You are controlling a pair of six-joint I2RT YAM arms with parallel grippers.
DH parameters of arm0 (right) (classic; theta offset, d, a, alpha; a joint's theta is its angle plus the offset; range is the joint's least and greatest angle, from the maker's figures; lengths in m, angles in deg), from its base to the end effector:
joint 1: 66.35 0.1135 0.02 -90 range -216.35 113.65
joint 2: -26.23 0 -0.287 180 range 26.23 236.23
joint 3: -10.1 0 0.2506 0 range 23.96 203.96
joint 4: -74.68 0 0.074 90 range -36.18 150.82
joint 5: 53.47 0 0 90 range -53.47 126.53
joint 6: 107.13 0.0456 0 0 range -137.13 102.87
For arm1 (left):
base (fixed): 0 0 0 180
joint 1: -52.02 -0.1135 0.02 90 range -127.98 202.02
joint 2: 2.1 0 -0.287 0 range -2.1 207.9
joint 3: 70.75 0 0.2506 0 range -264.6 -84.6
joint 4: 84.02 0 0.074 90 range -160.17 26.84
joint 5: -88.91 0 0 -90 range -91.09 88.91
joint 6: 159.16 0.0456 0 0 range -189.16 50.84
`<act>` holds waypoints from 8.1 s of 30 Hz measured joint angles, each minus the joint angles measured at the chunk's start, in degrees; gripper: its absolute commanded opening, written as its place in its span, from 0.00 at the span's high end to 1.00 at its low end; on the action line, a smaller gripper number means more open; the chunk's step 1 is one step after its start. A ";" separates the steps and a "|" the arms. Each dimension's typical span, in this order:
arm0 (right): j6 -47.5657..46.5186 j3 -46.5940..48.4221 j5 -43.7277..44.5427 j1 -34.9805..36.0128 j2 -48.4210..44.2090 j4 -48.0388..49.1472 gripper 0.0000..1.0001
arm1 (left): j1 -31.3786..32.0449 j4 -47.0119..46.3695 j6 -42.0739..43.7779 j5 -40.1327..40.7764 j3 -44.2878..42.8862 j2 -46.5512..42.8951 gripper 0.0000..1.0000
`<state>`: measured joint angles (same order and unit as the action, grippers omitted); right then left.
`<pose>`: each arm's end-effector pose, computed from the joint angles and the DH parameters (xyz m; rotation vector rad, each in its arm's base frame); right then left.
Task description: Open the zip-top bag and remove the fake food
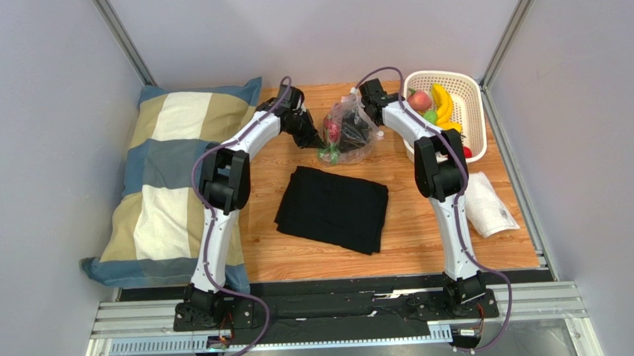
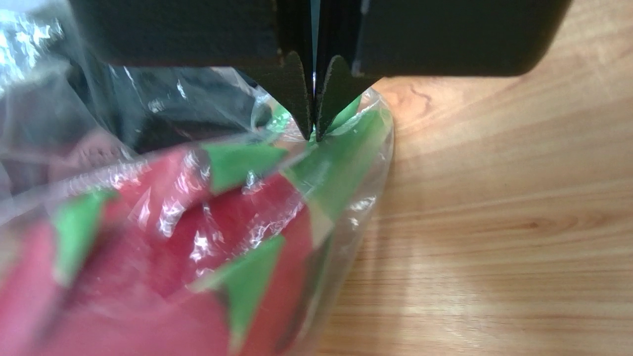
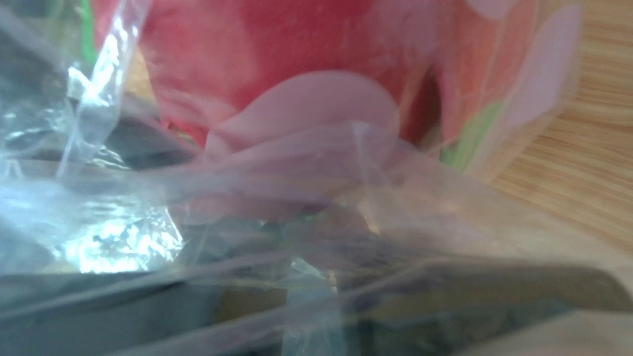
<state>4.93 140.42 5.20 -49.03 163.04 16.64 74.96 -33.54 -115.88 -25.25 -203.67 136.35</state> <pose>0.4959 0.1795 0.1796 -0.0606 2.7633 0.9384 0.4982 -0.2311 0.1839 -0.3880 2.7104 -0.9569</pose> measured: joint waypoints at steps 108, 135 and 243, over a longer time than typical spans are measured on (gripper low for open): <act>39.26 2.40 -16.39 -5.99 -3.93 13.84 1.00 | -6.03 -16.13 7.85 -28.68 13.51 -11.43 0.26; 41.29 -0.31 -17.14 -5.51 -4.92 17.46 1.00 | -7.32 -15.04 8.35 -25.18 12.70 -9.99 1.00; 34.75 0.50 -21.09 -8.72 -14.23 11.47 1.00 | -8.11 -58.71 -18.82 -37.03 25.92 -6.01 1.00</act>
<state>39.69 140.92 -15.89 -57.75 148.82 28.11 66.85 -92.25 -134.70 -62.28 -177.74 130.34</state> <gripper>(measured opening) 0.017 0.002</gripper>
